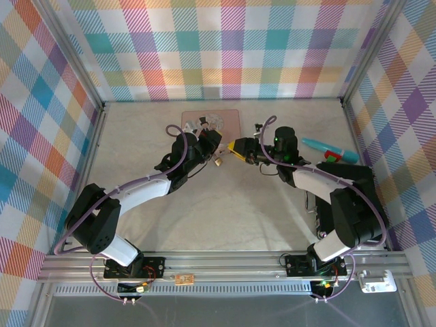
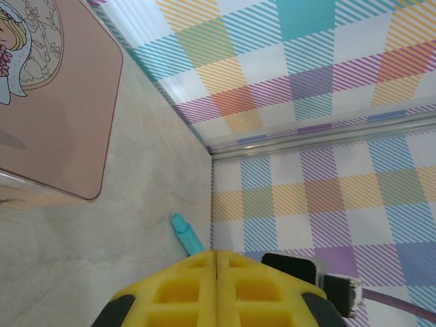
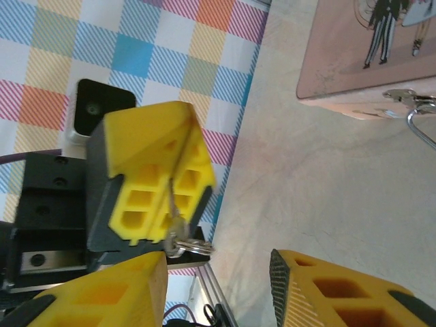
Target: Unlock the padlock with the key
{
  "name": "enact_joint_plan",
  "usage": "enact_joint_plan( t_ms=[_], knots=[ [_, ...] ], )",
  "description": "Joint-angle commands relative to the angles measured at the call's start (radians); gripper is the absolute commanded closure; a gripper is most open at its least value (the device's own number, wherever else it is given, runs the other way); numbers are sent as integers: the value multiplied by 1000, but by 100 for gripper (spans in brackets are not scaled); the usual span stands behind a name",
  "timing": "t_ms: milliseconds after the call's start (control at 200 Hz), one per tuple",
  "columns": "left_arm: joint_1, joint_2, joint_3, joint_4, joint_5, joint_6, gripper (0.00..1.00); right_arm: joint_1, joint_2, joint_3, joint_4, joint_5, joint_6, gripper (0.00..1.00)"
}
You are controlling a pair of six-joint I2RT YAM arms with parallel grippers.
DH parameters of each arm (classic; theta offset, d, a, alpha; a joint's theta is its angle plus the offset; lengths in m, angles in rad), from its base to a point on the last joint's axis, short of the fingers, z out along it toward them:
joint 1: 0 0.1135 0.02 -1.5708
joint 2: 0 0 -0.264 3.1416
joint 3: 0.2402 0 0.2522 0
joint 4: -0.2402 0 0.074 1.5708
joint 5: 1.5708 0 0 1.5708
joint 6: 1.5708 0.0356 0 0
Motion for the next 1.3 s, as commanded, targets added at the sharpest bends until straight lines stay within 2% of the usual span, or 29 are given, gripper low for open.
enact_joint_plan(
  t_ms=[0,135,350,520,600,710,805,1065,1295],
  knots=[
    [6,2,5,3,8,18,100,1,-34,-9,83,5,15,56],
    [6,1,6,-2,8,16,100,5,-24,-22,121,7,34,56],
    [4,-2,5,1,9,14,100,29,15,1,154,-8,49,66],
    [4,-9,0,0,6,11,100,34,32,6,164,-8,56,69],
    [4,-11,-5,2,5,10,100,33,39,8,164,-7,62,67],
    [4,-16,-6,4,0,11,100,33,46,6,161,-1,64,56],
    [4,-15,-9,6,-2,7,100,34,46,2,171,0,70,56],
    [4,-17,-17,15,-6,0,100,49,62,19,198,-3,90,64],
    [4,-25,-24,14,-14,0,100,51,66,14,204,2,100,78]
  ],
)
